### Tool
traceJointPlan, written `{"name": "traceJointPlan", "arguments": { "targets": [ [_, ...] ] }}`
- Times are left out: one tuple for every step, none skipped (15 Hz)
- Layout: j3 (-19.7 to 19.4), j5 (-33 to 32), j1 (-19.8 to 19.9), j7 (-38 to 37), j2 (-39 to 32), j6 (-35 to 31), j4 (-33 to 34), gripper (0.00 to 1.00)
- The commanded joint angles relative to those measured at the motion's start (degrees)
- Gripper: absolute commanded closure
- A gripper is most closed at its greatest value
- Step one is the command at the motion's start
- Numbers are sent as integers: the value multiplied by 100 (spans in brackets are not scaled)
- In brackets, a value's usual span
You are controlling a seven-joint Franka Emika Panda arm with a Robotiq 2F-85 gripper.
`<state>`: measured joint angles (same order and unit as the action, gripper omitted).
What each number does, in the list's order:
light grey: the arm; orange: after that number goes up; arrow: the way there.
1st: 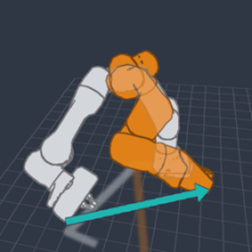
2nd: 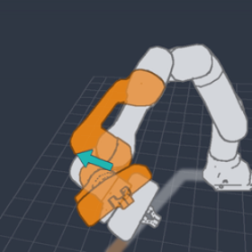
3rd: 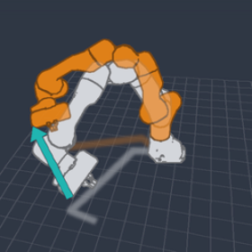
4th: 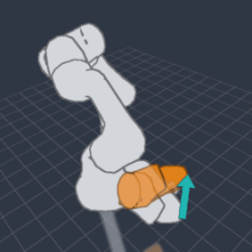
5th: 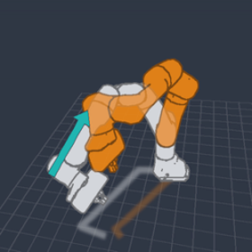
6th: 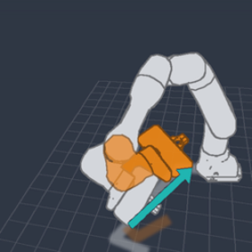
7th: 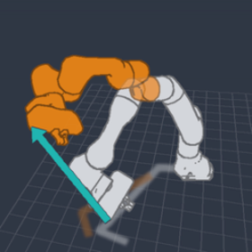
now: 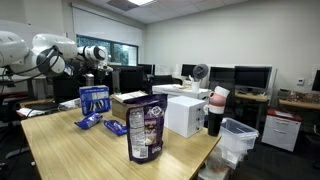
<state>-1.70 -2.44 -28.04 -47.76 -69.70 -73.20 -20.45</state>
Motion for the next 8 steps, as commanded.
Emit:
{"name": "traceJointPlan", "arguments": {
  "targets": [
    [220, 166, 204, 263, 124, 147, -74, 95],
    [266, 185, 245, 355, 135, 190, -90, 95],
    [299, 198, 279, 450, 138, 243, -108, 95],
    [360, 239, 322, 611, 141, 276, -115, 95],
    [375, 246, 343, 686, 144, 331, -123, 95],
    [410, 270, 368, 811, 148, 368, -126, 95],
    [412, 273, 375, 881, 154, 403, -127, 95],
    [402, 252, 373, 1028, 143, 391, -115, 96]
  ]
}}
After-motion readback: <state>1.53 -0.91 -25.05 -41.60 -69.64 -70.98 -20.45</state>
